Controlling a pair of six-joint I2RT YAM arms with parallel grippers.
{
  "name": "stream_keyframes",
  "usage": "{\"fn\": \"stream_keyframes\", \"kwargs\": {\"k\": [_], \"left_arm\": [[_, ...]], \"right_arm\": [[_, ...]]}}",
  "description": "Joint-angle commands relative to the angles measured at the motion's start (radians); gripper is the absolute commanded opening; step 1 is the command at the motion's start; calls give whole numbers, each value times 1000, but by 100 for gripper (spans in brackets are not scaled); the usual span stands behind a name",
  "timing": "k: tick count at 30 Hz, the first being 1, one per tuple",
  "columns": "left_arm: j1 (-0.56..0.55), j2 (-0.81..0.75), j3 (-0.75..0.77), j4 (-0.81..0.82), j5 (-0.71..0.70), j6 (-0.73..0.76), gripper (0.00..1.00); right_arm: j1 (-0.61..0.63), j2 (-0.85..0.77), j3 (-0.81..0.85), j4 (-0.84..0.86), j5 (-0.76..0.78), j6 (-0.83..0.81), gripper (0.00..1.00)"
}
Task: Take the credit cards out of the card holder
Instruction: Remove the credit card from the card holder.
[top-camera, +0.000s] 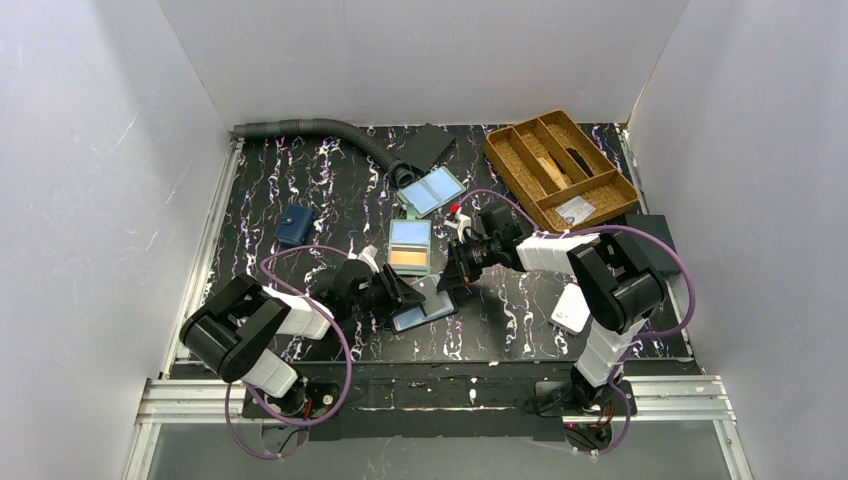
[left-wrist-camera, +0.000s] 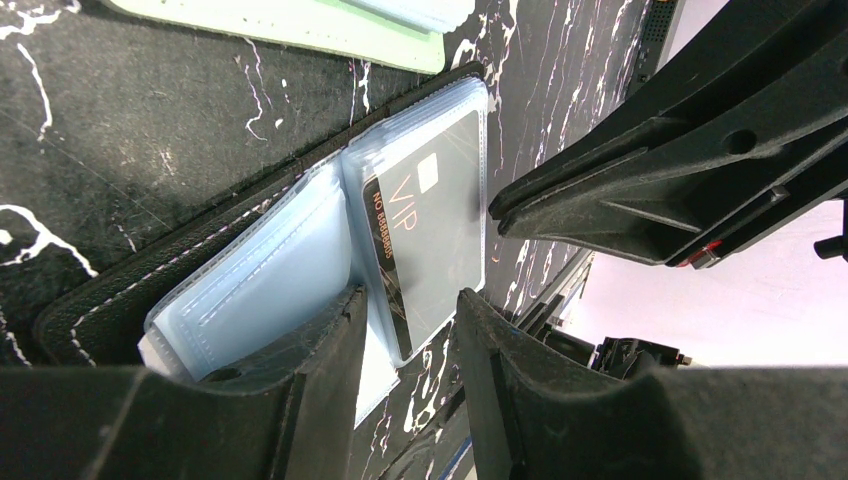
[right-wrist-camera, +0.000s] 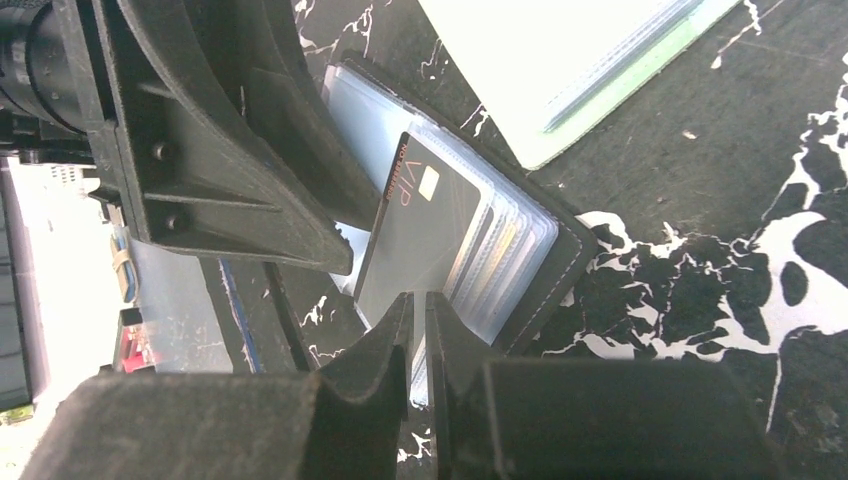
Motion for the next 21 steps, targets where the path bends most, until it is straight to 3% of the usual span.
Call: {"fn": "stream_keyframes", "kwargs": {"k": [1,21], "left_arm": [[1,-13,-12,-16,-2,20,37],[1,-11,-10,-15,1,18,37]], "right_arm": [[2,2,2,29,-53,14,17],[6,56,25,-35,24,-5,17]]}}
